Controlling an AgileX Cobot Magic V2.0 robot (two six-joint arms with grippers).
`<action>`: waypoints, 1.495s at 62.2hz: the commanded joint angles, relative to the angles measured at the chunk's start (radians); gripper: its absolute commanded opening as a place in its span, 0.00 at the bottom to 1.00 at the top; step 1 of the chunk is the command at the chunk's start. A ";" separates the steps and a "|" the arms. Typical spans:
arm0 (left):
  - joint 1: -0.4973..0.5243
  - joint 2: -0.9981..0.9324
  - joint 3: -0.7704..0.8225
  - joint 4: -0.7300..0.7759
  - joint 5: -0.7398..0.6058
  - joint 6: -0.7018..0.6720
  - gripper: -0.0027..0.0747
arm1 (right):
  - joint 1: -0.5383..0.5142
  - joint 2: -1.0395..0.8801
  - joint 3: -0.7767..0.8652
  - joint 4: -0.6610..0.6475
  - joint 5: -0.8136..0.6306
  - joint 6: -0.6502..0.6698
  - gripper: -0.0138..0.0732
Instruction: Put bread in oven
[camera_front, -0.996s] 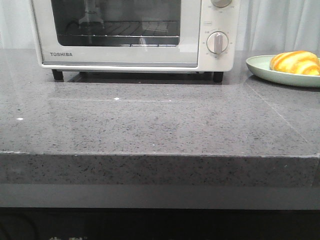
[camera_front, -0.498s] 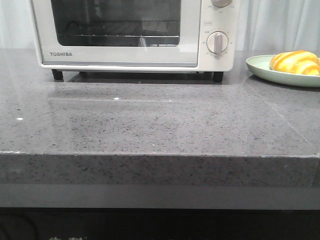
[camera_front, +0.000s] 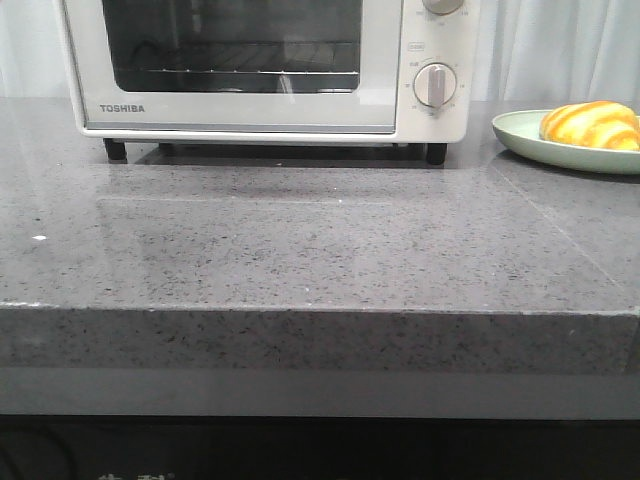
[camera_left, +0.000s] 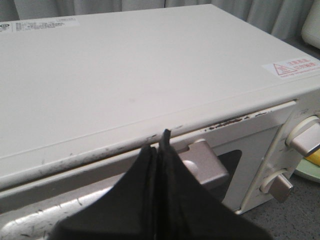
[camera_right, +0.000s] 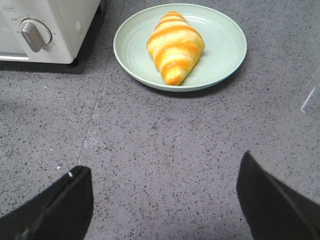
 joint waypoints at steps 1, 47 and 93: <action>-0.004 -0.032 -0.036 0.001 -0.030 0.000 0.01 | -0.006 0.004 -0.035 -0.009 -0.066 -0.010 0.85; -0.033 -0.392 -0.001 0.052 0.669 -0.022 0.01 | -0.006 0.004 -0.035 -0.009 -0.065 -0.010 0.85; -0.033 -0.751 0.280 0.252 0.668 -0.195 0.01 | -0.061 0.556 -0.523 -0.009 0.170 0.040 0.85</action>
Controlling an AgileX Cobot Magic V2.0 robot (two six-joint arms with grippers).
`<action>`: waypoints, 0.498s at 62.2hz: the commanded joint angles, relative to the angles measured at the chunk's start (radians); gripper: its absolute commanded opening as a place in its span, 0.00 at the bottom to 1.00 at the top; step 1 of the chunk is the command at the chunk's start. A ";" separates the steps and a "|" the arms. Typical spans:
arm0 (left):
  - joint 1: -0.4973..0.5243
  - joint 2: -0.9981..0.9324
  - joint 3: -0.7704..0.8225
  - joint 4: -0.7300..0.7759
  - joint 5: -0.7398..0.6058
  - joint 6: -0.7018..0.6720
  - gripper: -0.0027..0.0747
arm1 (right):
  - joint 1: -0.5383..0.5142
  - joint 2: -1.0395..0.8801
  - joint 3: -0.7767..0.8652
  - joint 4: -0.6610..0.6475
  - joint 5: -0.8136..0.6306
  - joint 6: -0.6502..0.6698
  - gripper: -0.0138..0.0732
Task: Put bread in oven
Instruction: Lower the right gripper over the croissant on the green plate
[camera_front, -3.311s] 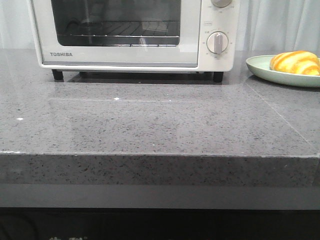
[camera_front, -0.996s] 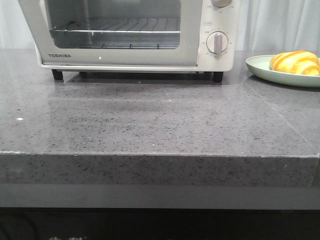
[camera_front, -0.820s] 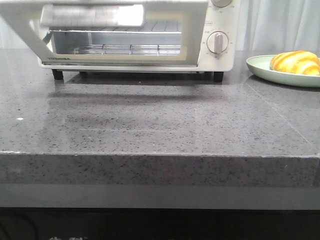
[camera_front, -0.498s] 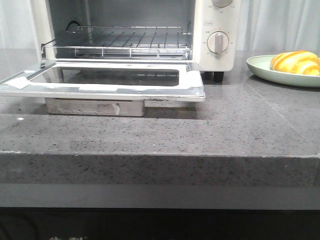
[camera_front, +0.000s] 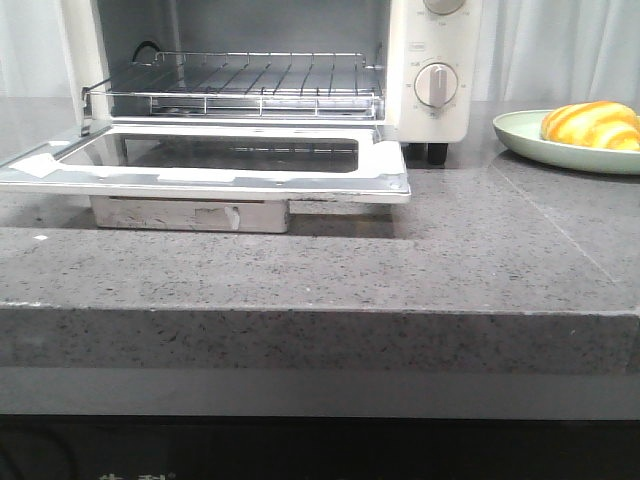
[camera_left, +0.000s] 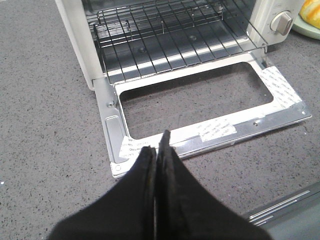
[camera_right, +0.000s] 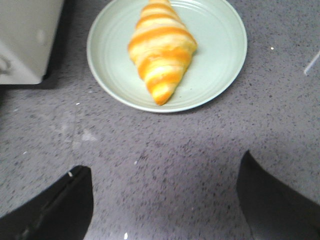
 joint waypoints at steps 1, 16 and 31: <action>-0.001 -0.006 -0.025 0.010 -0.067 -0.010 0.01 | -0.007 0.069 -0.097 -0.007 -0.023 0.005 0.85; -0.001 -0.006 -0.025 0.008 -0.067 -0.010 0.01 | -0.007 0.287 -0.241 0.009 -0.002 0.005 0.85; -0.001 -0.006 -0.025 0.006 -0.067 -0.010 0.01 | -0.007 0.469 -0.364 0.062 0.030 -0.030 0.85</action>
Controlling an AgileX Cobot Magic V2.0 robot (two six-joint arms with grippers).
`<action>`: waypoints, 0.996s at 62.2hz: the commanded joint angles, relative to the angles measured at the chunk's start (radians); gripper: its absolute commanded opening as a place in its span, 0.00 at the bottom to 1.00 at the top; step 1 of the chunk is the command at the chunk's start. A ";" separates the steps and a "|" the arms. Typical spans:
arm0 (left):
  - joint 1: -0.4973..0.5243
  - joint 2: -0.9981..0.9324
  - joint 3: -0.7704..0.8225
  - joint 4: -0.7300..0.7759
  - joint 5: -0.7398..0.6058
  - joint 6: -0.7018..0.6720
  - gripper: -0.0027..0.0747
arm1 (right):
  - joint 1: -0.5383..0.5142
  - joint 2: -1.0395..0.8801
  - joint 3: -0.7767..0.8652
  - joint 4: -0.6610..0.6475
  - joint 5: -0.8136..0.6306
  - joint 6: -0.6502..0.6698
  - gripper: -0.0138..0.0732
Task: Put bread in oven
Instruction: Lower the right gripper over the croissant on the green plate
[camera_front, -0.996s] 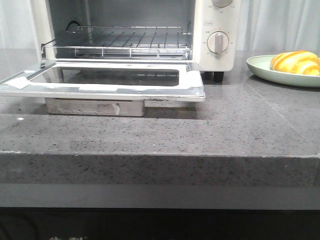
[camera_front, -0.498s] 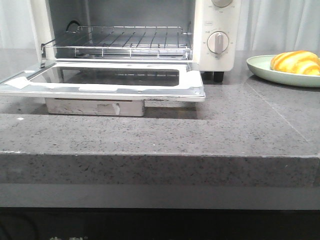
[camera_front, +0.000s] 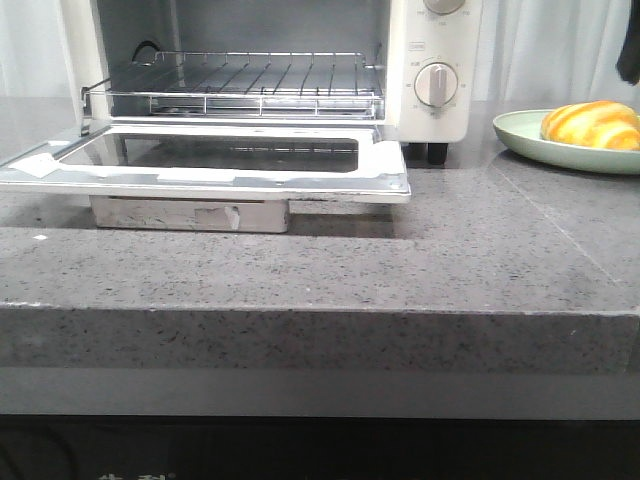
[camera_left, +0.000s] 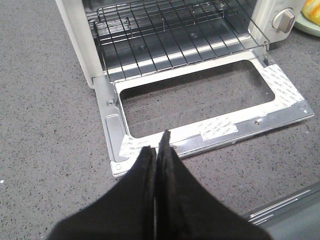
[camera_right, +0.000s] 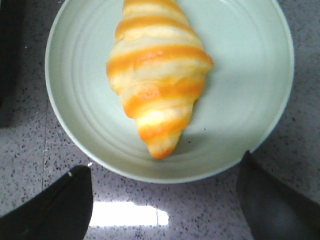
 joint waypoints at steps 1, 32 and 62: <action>-0.001 -0.006 -0.027 0.006 -0.067 -0.010 0.01 | -0.005 0.021 -0.076 0.029 -0.020 -0.028 0.85; -0.001 -0.006 -0.027 0.006 -0.067 -0.010 0.01 | -0.005 0.215 -0.196 0.039 -0.014 -0.048 0.76; -0.001 -0.006 -0.027 0.008 -0.067 -0.010 0.01 | -0.005 0.130 -0.205 0.052 0.033 -0.048 0.22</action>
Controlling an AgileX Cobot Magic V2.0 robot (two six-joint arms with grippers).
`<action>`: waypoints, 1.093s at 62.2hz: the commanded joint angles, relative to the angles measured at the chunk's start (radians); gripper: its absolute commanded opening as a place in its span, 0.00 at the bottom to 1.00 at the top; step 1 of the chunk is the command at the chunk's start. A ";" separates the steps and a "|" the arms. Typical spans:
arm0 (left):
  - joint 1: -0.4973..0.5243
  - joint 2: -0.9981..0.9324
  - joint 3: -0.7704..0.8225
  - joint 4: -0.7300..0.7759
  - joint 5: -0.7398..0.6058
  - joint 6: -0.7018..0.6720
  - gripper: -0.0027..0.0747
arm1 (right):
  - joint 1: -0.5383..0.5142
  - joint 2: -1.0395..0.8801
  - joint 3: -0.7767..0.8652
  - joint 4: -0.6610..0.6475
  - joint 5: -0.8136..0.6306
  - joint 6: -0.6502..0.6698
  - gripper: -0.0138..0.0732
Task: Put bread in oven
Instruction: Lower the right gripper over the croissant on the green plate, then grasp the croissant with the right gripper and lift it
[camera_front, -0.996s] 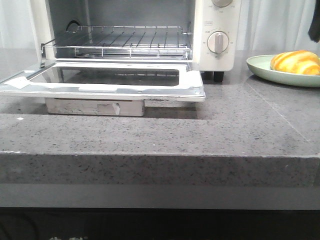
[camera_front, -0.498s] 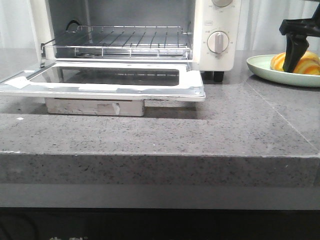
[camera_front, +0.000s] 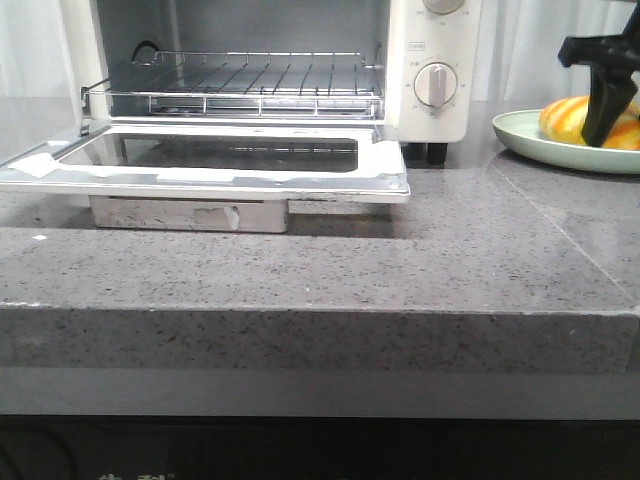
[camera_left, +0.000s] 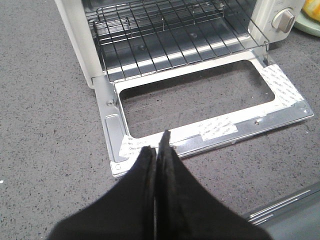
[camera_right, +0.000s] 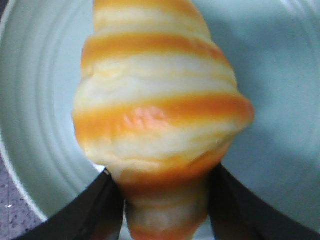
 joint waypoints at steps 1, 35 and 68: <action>-0.001 -0.006 -0.027 0.008 -0.067 -0.010 0.01 | -0.005 -0.106 -0.036 0.021 -0.008 -0.012 0.22; -0.001 -0.006 -0.027 0.009 -0.069 -0.010 0.01 | -0.004 -0.549 0.227 0.125 0.047 -0.012 0.22; -0.001 -0.006 -0.027 0.009 -0.067 -0.010 0.01 | 0.369 -0.780 0.454 0.240 0.065 -0.040 0.22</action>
